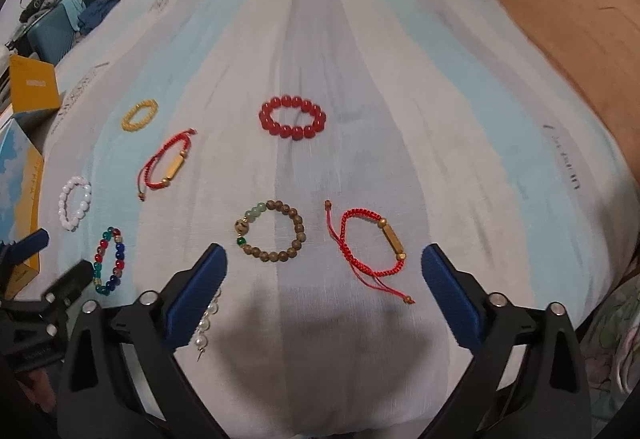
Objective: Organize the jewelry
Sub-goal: 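Grasp the multicolour glass bracelet with the left tool while the right tool grasps the red cord bracelet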
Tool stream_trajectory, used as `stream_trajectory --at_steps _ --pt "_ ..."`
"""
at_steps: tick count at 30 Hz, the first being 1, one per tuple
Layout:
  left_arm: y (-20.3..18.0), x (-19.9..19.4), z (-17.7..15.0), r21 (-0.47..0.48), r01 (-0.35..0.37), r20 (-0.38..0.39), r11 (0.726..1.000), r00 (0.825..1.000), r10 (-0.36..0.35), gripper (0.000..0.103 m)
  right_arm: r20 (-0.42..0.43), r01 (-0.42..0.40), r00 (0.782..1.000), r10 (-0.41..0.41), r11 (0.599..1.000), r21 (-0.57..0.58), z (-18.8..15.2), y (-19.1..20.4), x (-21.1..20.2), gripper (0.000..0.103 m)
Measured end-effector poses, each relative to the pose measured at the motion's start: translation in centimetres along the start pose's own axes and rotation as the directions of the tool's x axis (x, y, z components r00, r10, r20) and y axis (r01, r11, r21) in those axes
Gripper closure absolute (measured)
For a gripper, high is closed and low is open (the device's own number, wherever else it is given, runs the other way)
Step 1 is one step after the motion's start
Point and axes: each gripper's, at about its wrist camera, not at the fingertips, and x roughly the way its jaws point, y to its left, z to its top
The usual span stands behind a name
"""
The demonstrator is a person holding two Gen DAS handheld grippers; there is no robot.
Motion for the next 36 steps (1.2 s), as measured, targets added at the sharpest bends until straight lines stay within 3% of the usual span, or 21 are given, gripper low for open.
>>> stream_trajectory --at_steps 4,9,19,25,30,36 --pt "-1.0 2.2 0.4 0.055 -0.038 -0.041 0.998 0.998 0.04 0.006 -0.081 0.005 0.997 -0.005 1.0 0.003 1.1 -1.1 2.7 0.017" --pt "-1.3 4.8 0.6 0.073 -0.046 -0.078 0.996 0.996 0.051 0.006 -0.165 0.0 0.986 0.005 0.999 0.033 0.9 -2.9 6.2 0.035" --pt "-1.6 8.0 0.1 0.076 -0.03 -0.134 0.997 0.99 0.04 0.006 -0.24 -0.016 0.97 0.036 0.996 0.084 0.7 -4.6 10.3 0.036" --pt "-1.5 8.2 -0.2 0.064 -0.019 -0.132 0.998 0.991 0.027 0.009 -0.251 -0.02 0.967 0.043 0.996 0.092 0.6 -4.3 11.2 0.065" --pt "-1.4 7.5 -0.7 0.064 -0.02 -0.136 0.998 0.99 0.028 0.025 -0.25 -0.041 0.965 0.074 0.99 0.132 0.4 -4.6 11.3 0.087" --pt "-0.9 6.3 -1.1 0.049 0.02 -0.134 0.999 0.991 -0.013 0.07 -0.231 -0.06 0.968 0.1 0.983 0.174 0.5 -5.0 11.3 0.093"
